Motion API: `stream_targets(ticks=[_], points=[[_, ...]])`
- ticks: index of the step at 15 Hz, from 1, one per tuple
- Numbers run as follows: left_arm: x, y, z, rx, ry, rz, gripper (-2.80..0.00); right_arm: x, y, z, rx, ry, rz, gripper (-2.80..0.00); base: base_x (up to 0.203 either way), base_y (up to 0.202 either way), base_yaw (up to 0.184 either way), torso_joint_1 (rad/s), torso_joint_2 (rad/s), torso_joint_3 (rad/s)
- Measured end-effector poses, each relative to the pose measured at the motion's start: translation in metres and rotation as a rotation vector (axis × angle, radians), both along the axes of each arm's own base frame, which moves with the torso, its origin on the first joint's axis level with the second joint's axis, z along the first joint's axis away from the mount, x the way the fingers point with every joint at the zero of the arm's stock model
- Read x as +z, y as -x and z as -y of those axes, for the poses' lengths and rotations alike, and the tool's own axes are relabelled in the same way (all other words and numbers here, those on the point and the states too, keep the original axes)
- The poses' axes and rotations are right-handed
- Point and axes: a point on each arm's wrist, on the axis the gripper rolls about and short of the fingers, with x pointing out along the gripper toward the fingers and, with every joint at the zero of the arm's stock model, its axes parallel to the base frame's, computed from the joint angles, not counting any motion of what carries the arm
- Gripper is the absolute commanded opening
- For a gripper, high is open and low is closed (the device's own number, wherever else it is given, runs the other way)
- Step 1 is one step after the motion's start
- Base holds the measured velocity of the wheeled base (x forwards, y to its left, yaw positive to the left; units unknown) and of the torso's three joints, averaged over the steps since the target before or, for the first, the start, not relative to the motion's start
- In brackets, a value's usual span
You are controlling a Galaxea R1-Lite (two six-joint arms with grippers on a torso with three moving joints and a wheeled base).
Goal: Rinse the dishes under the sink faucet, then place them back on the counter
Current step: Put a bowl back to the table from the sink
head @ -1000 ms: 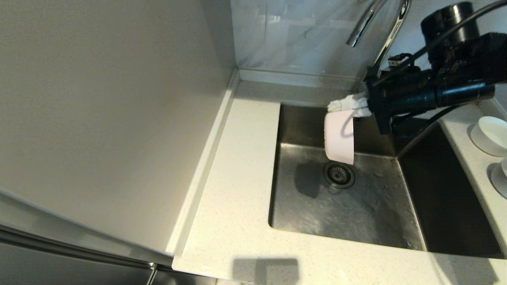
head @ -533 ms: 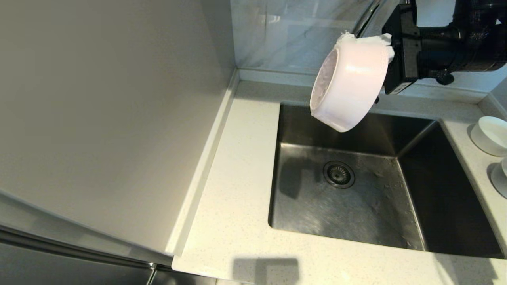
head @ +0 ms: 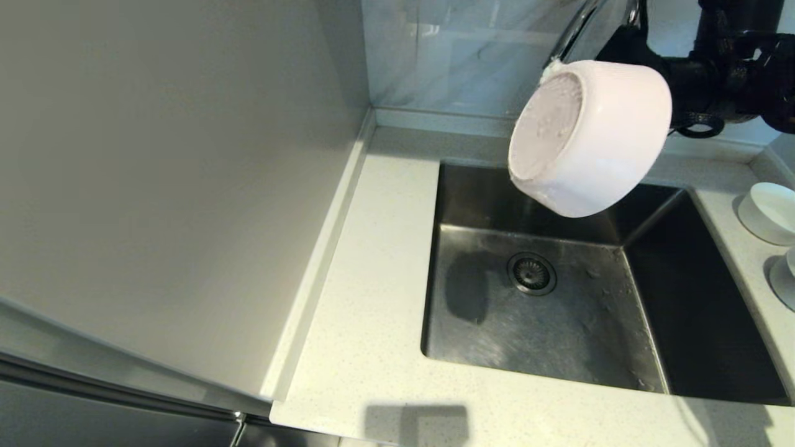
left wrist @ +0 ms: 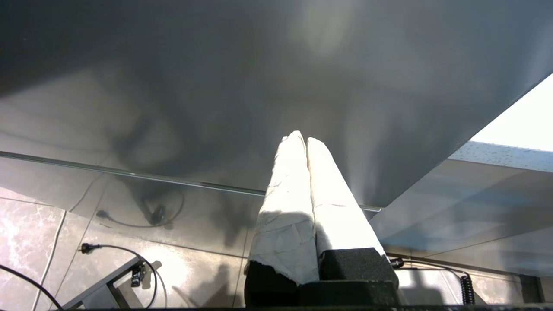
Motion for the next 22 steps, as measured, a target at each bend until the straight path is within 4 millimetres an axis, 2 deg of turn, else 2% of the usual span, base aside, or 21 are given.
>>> stream_targets(ticks=[4, 6, 8, 10, 11, 13, 14, 15, 17, 19, 22], points=[[0.000, 0.000, 0.000, 0.000, 0.000, 0.000, -2.80, 0.007, -0.003, 0.027, -0.051, -0.014, 0.135, -2.80, 0.000, 0.000, 0.000, 0.000, 0.00, 0.000], [0.000, 0.000, 0.000, -0.001, 0.000, 0.000, -2.80, 0.003, -0.003, 0.053, -0.125, -0.014, 0.276, -2.80, 0.000, 0.000, 0.000, 0.000, 0.00, 0.000], [0.000, 0.000, 0.000, -0.001, 0.000, 0.000, -2.80, -0.010, -0.001, 0.079, -0.198, -0.002, 0.421, -2.80, 0.000, 0.000, 0.000, 0.000, 0.00, 0.000], [0.000, 0.000, 0.000, -0.001, 0.000, 0.000, -2.80, -0.026, 0.007, 0.104, -0.267, 0.023, 0.643, -2.80, 0.000, 0.000, 0.000, 0.000, 0.00, 0.000], [0.000, 0.000, 0.000, -0.001, 0.000, 0.000, -2.80, -0.028, 0.015, 0.118, -0.304, 0.048, 0.827, -2.80, 0.000, 0.000, 0.000, 0.000, 0.00, 0.000], [0.000, 0.000, 0.000, -0.001, 0.000, 0.000, -2.80, -0.020, 0.037, 0.144, -0.369, 0.124, 1.186, -2.80, 0.000, 0.000, 0.000, 0.000, 0.00, 0.000], [0.000, 0.000, 0.000, -0.001, 0.000, 0.000, -2.80, -0.017, 0.046, 0.150, -0.384, 0.150, 1.272, -2.80, 0.000, 0.000, 0.000, 0.000, 0.00, 0.000], [0.000, 0.000, 0.000, 0.000, 0.000, 0.000, -2.80, -0.016, 0.052, 0.151, -0.395, 0.156, 1.253, -2.80, 0.000, 0.000, 0.000, 0.000, 0.00, 0.000], [0.000, 0.000, 0.000, 0.000, 0.000, 0.000, -2.80, -0.025, 0.067, 0.152, -0.424, 0.150, 1.076, -2.80, 0.000, 0.000, 0.000, 0.000, 0.00, 0.000], [0.000, 0.000, 0.000, -0.001, 0.000, 0.000, -2.80, -0.034, 0.099, 0.146, -0.448, 0.146, 0.917, -2.80, 0.000, 0.000, 0.000, 0.000, 0.00, 0.000], [0.000, 0.000, 0.000, -0.001, 0.000, 0.000, -2.80, -0.019, 0.156, 0.125, -0.450, 0.139, 0.839, -2.80, 0.000, 0.000, 0.000, 0.000, 0.00, 0.000]])
